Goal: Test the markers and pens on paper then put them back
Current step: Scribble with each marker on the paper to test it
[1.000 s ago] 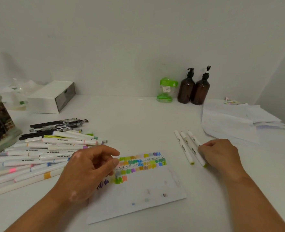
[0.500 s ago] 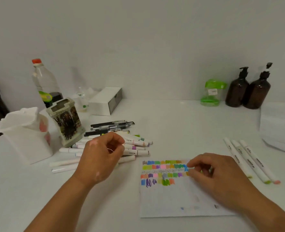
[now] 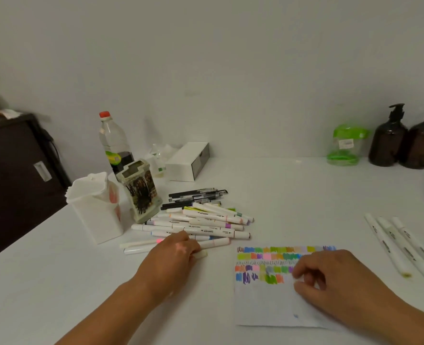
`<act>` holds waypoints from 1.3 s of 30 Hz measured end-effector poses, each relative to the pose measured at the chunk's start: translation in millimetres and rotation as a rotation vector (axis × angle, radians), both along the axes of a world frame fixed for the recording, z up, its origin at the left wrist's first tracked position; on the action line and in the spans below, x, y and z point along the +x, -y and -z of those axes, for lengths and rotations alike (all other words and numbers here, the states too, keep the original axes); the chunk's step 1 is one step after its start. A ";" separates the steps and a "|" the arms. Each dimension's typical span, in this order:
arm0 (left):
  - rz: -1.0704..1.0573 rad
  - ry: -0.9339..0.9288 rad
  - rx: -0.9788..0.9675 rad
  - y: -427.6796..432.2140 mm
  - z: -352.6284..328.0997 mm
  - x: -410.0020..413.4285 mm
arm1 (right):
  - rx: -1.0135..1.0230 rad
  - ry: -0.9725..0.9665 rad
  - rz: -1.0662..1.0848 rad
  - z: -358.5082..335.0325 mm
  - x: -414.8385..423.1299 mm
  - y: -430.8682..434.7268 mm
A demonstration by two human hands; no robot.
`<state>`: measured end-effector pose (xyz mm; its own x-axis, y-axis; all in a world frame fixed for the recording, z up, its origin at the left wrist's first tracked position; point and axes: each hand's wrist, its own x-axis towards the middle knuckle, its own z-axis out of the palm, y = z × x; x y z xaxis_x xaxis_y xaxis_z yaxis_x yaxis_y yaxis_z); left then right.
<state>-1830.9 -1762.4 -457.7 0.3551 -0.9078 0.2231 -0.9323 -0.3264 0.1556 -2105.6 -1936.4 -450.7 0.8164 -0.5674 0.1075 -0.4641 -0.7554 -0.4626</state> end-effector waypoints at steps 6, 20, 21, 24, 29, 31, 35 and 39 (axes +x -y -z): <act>-0.072 -0.457 -0.118 15.9 -36.6 -13.2 | -0.020 0.052 -0.019 -17.0 15.7 -4.6; 0.131 -1.246 -0.437 85.9 -17.6 -66.2 | 0.443 0.598 0.186 -2.4 12.7 16.8; 0.139 -0.999 -0.388 85.4 -14.6 -67.2 | 0.439 0.615 0.199 -0.1 11.4 19.6; 0.303 -0.492 -0.325 85.8 -8.9 -71.9 | 0.459 0.637 0.161 3.8 11.9 20.3; 0.469 -0.309 -0.209 86.3 -9.4 -80.8 | 0.642 0.721 0.049 3.0 12.2 15.4; 0.480 -0.345 -0.183 84.1 -8.6 -83.8 | 0.745 0.730 0.030 2.4 12.3 13.3; 0.508 -0.368 -0.200 82.2 -7.2 -90.3 | 0.724 0.663 -0.017 2.6 14.9 6.5; 0.491 -0.422 -0.158 80.8 -6.3 -85.8 | 0.707 0.693 0.024 5.4 16.4 6.9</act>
